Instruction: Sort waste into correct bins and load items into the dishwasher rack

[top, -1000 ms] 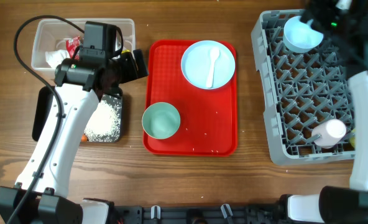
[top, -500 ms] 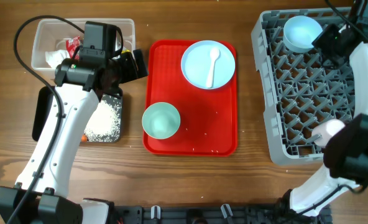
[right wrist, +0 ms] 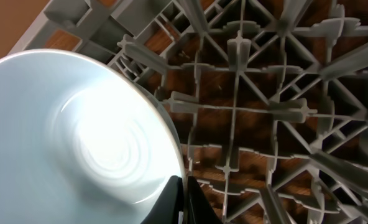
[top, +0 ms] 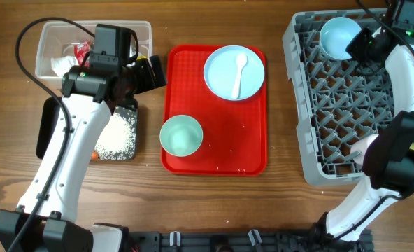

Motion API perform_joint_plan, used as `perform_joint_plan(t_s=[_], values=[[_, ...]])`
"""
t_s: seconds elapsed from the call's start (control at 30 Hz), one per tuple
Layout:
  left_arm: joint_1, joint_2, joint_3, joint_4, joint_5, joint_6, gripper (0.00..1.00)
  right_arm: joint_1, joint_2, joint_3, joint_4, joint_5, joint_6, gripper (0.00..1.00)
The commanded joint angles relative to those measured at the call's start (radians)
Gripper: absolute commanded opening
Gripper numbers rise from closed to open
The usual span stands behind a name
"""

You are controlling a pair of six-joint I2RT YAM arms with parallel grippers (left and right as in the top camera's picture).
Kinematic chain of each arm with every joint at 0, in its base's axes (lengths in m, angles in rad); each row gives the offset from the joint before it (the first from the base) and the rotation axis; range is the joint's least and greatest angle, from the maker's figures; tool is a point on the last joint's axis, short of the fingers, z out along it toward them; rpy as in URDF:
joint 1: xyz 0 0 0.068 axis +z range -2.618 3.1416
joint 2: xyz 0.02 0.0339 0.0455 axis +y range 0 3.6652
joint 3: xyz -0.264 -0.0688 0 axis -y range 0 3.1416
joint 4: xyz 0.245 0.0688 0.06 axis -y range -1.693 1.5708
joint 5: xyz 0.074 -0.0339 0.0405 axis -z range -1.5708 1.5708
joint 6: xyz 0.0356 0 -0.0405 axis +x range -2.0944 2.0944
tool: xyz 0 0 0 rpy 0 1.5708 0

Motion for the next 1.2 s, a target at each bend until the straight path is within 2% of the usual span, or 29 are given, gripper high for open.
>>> perform_joint_plan(t_s=[0.0,0.13,0.17,0.27,0.37,0.47,0.63,0.77,1.17], values=[[0.003,-0.003,0.006,0.002,-0.009,-0.002,1.00,0.010,-0.087,-0.005,-0.059,0.156,-0.052,0.04],[0.004,-0.003,0.006,0.002,-0.009,-0.002,1.00,0.110,-0.225,-0.005,-0.206,0.496,-0.048,0.04],[0.003,-0.003,0.006,0.002,-0.009,-0.002,1.00,0.208,-0.244,-0.005,-0.279,0.692,-0.050,0.04],[0.003,-0.003,0.006,0.002,-0.009,-0.002,1.00,0.348,-0.234,-0.006,-0.359,0.917,-0.051,0.04],[0.003,-0.003,0.006,0.002,-0.009,-0.002,1.00,0.445,-0.220,-0.006,-0.333,1.116,-0.091,0.04],[0.003,-0.003,0.006,0.002,-0.009,-0.002,1.00,0.447,-0.165,-0.006,-0.223,1.218,-0.268,0.04],[0.003,-0.003,0.006,0.002,-0.009,-0.002,1.00,0.451,-0.075,-0.006,-0.109,1.232,-0.616,0.04],[0.003,-0.003,0.006,0.002,-0.009,-0.002,1.00,0.451,-0.040,-0.006,-0.100,1.233,-0.636,0.04],[0.003,-0.003,0.006,0.002,-0.009,-0.002,1.00,0.496,0.025,-0.006,-0.037,1.216,-0.812,0.04]])
